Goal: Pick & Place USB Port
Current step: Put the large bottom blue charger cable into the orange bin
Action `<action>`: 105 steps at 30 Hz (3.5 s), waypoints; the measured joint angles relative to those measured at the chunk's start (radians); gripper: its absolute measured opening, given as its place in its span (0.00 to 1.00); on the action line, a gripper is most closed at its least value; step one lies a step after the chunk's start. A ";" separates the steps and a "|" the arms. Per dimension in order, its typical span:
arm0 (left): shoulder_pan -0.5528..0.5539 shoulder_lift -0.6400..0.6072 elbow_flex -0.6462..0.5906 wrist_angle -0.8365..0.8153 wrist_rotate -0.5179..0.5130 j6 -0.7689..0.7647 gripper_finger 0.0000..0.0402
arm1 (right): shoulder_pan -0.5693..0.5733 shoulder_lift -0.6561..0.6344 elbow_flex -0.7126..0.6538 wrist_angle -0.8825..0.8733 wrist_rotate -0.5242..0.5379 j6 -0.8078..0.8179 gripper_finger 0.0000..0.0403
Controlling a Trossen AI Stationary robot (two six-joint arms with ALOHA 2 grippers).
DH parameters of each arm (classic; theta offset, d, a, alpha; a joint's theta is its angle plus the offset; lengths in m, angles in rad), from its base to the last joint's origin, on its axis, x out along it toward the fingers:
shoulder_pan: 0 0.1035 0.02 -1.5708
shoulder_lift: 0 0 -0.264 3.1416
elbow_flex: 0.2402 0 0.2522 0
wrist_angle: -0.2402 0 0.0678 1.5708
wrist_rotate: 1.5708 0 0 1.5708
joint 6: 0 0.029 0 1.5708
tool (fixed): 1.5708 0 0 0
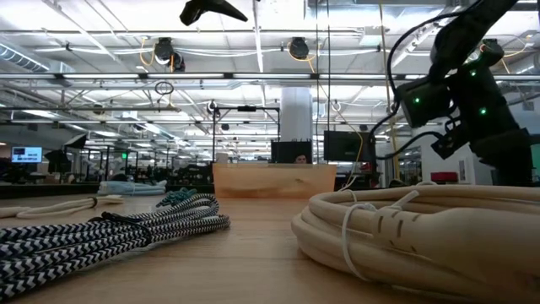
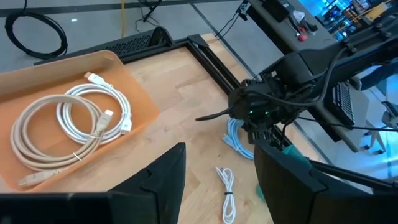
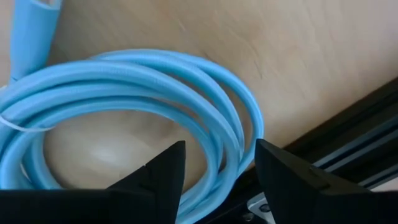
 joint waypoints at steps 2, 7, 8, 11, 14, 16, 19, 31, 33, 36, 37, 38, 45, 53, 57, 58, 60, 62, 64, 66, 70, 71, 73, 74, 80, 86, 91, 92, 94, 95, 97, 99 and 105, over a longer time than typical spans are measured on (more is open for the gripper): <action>-0.004 0.000 0.000 0.000 0.000 0.002 0.48 | 0.000 0.010 0.000 0.001 -0.001 0.013 0.47; -0.005 0.000 0.000 0.000 0.000 0.000 0.48 | 0.000 0.036 0.000 0.040 -0.004 0.050 0.47; -0.006 0.000 0.000 0.000 0.000 -0.002 0.48 | 0.000 0.041 0.000 0.046 -0.007 0.050 0.46; -0.011 0.000 0.000 0.001 -0.001 -0.002 0.47 | 0.000 0.054 0.000 0.087 -0.032 0.051 0.44; -0.011 0.000 0.000 0.001 -0.001 -0.003 0.48 | 0.000 0.065 0.000 0.124 -0.059 0.072 0.41; -0.011 0.000 0.000 0.002 -0.001 -0.006 0.48 | -0.001 0.075 0.000 0.136 -0.074 0.074 0.39; -0.011 0.000 0.000 0.006 -0.001 -0.006 0.48 | 0.000 0.100 0.003 0.145 -0.079 0.071 0.34; -0.010 0.000 0.000 0.008 -0.016 -0.007 0.48 | 0.000 0.123 0.003 0.159 -0.117 0.040 0.04; -0.010 0.000 0.000 0.008 -0.033 -0.011 0.48 | 0.000 0.102 0.002 0.165 -0.121 0.053 0.04; -0.010 0.000 0.000 0.008 -0.053 -0.018 0.48 | -0.003 0.055 0.006 0.172 -0.118 0.078 0.04; -0.010 0.000 0.000 0.008 -0.058 -0.020 0.48 | -0.005 0.036 0.017 0.182 -0.112 0.086 0.04; -0.010 0.000 0.000 0.008 -0.063 -0.024 0.48 | -0.009 0.013 0.030 0.185 -0.106 0.092 0.04; 0.001 0.000 0.000 -0.015 -0.088 -0.071 0.48 | -0.031 -0.121 0.147 0.158 -0.108 0.157 0.02; 0.034 0.013 0.001 -0.089 -0.066 -0.201 0.48 | -0.034 -0.148 0.391 0.174 -0.105 0.179 0.02; 0.046 0.055 0.001 -0.054 -0.001 -0.248 0.48 | -0.034 -0.117 0.506 0.189 -0.106 0.171 0.02; 0.047 0.070 0.001 -0.032 0.020 -0.255 0.48 | -0.034 -0.106 0.530 0.193 -0.106 0.166 0.02; 0.049 0.099 0.001 0.010 0.058 -0.261 0.48 | -0.034 -0.083 0.569 0.202 -0.105 0.154 0.02; 0.048 0.133 0.001 0.083 0.089 -0.264 0.48 | -0.034 -0.052 0.594 0.201 -0.104 0.136 0.02; 0.048 0.157 0.001 0.129 0.113 -0.272 0.47 | -0.034 -0.017 0.605 0.200 -0.103 0.121 0.02; 0.049 0.177 0.001 0.198 0.134 -0.275 0.48 | -0.034 0.015 0.606 0.209 -0.104 0.107 0.02; 0.058 0.197 0.001 0.189 0.137 -0.278 0.47 | -0.033 0.073 0.607 0.213 -0.112 0.089 0.02; 0.063 0.199 0.001 0.167 0.136 -0.275 0.47 | -0.031 0.086 0.607 0.215 -0.124 0.087 0.02; 0.069 0.199 0.001 0.133 0.129 -0.266 0.47 | -0.028 0.102 0.607 0.234 -0.138 0.085 0.02; 0.071 0.198 0.001 0.117 0.121 -0.262 0.47 | -0.028 0.107 0.607 0.238 -0.145 0.081 0.02; 0.082 0.199 0.001 0.073 0.115 -0.260 0.47 | -0.028 0.118 0.607 0.268 -0.162 0.075 0.02; 0.081 0.257 0.000 0.154 0.165 -0.275 0.47 | -0.028 0.118 0.626 0.284 -0.163 0.075 0.02; 0.081 0.305 0.001 0.232 0.239 -0.286 0.47 | -0.028 0.117 0.645 0.290 -0.162 0.075 0.02; 0.081 0.306 -0.001 0.217 0.241 -0.286 0.47 | -0.028 0.117 0.646 0.287 -0.162 0.076 0.02; 0.082 0.304 0.000 0.225 0.240 -0.280 0.47 | -0.029 0.117 0.646 0.284 -0.161 0.077 0.02; 0.082 0.302 0.001 0.226 0.235 -0.274 0.47 | -0.029 0.118 0.646 0.282 -0.161 0.078 0.02; 0.088 0.302 0.001 0.220 0.235 -0.264 0.47 | -0.029 0.118 0.646 0.282 -0.161 0.082 0.02; 0.094 0.304 0.001 0.207 0.237 -0.252 0.47 | -0.028 0.118 0.646 0.285 -0.163 0.082 0.02; 0.127 0.303 0.001 0.184 0.359 -0.037 0.47 | -0.027 0.118 0.647 0.287 -0.276 -0.043 0.02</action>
